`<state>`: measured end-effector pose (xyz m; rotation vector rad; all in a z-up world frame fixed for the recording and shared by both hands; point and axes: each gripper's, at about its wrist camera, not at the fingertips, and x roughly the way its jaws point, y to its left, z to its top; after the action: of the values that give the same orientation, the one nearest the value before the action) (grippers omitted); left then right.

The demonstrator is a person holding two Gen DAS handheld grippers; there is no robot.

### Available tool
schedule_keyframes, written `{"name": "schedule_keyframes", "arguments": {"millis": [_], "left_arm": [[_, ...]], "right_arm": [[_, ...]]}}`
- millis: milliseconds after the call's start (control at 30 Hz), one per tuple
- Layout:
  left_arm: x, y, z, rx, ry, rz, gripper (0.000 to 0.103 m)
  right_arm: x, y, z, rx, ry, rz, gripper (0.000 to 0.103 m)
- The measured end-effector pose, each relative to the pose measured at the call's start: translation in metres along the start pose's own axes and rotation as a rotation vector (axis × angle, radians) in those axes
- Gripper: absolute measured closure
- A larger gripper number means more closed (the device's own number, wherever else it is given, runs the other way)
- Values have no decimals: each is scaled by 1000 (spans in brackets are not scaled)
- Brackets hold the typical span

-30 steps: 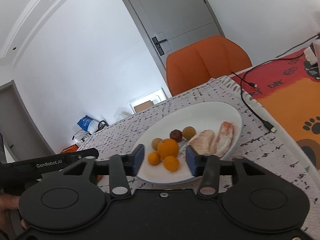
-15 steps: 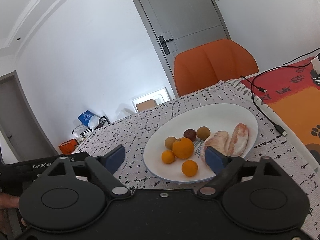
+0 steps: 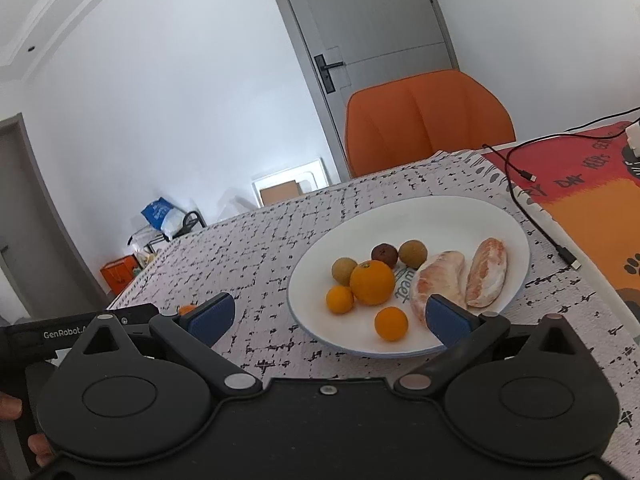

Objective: Organize fruits
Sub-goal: 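Move the left gripper to the large orange and close on it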

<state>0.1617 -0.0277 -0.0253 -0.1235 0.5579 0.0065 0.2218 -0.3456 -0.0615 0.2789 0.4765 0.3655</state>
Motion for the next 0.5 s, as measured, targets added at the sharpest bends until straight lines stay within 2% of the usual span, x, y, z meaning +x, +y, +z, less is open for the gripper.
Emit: {"name": "schedule_keyframes", "arguments": {"millis": [300, 500], "left_arm": [[11, 4, -5, 15, 34, -10, 7], [22, 11, -5, -13, 49, -18, 7]], "right_arm": [[9, 11, 0, -32, 35, 6, 0], [23, 18, 0, -49, 62, 23, 0]]}}
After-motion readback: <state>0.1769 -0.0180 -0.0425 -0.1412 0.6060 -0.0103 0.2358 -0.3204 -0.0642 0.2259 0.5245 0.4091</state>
